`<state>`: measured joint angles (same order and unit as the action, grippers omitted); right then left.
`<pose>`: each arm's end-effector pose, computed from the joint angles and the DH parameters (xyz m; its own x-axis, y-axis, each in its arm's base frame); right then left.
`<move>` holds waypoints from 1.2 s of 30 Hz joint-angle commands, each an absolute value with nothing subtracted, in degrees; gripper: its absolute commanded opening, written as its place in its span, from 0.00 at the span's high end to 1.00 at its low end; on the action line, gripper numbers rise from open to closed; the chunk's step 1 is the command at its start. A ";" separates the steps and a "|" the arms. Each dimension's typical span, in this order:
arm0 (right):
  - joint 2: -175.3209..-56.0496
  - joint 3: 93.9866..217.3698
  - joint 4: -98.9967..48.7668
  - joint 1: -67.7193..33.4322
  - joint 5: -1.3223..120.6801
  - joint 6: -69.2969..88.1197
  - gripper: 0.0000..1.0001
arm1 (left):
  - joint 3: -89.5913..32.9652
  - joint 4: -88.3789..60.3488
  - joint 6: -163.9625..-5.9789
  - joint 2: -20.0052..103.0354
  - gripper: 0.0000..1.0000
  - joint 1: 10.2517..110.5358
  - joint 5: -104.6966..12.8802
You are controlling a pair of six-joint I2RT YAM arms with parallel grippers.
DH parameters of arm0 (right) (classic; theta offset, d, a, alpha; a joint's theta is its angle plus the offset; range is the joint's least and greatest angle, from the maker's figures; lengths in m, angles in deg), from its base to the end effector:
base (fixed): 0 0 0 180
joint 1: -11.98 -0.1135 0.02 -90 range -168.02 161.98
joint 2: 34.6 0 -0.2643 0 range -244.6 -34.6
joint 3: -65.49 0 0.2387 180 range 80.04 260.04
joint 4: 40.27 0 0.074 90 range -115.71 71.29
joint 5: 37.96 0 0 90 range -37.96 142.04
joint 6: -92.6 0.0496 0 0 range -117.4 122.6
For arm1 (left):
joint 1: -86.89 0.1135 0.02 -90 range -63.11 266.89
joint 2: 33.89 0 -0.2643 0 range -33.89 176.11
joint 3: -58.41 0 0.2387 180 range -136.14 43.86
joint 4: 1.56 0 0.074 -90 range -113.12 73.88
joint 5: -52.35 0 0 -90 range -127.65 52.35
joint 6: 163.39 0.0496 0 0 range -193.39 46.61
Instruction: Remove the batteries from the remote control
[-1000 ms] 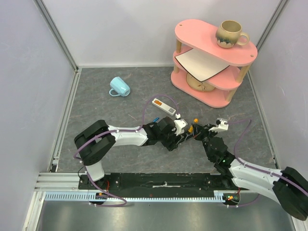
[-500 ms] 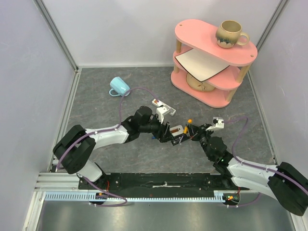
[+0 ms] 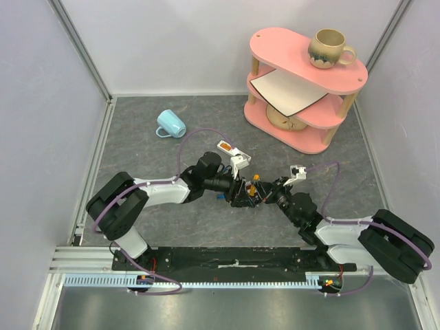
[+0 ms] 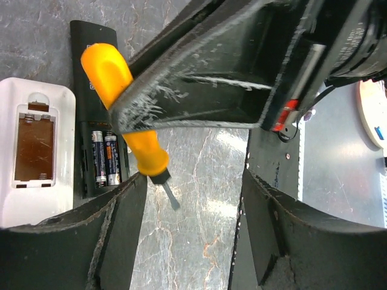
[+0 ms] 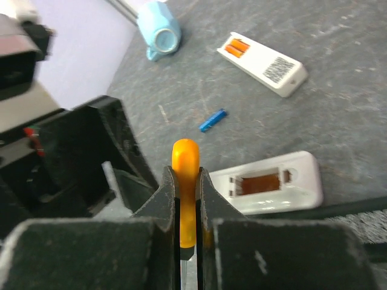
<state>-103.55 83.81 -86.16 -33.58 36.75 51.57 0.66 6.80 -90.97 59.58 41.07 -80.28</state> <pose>0.1479 0.1321 0.1656 -0.4187 0.6123 -0.6706 -0.2877 0.6110 0.7375 0.2044 -0.2586 0.1872 -0.5913 0.2896 -0.7526 0.8059 0.1771 -0.5650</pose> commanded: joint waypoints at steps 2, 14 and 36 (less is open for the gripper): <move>-98.87 87.51 -89.97 -33.98 38.85 52.34 1.00 | -1.93 6.38 -91.50 59.98 0.31 40.93 -80.19; -99.03 90.05 -81.21 -33.98 40.08 52.35 0.95 | -1.32 6.56 -90.45 58.84 0.98 40.93 -82.03; -95.51 100.35 -61.56 -12.45 84.29 42.93 0.25 | -1.06 5.50 -89.39 57.96 0.98 41.01 -83.88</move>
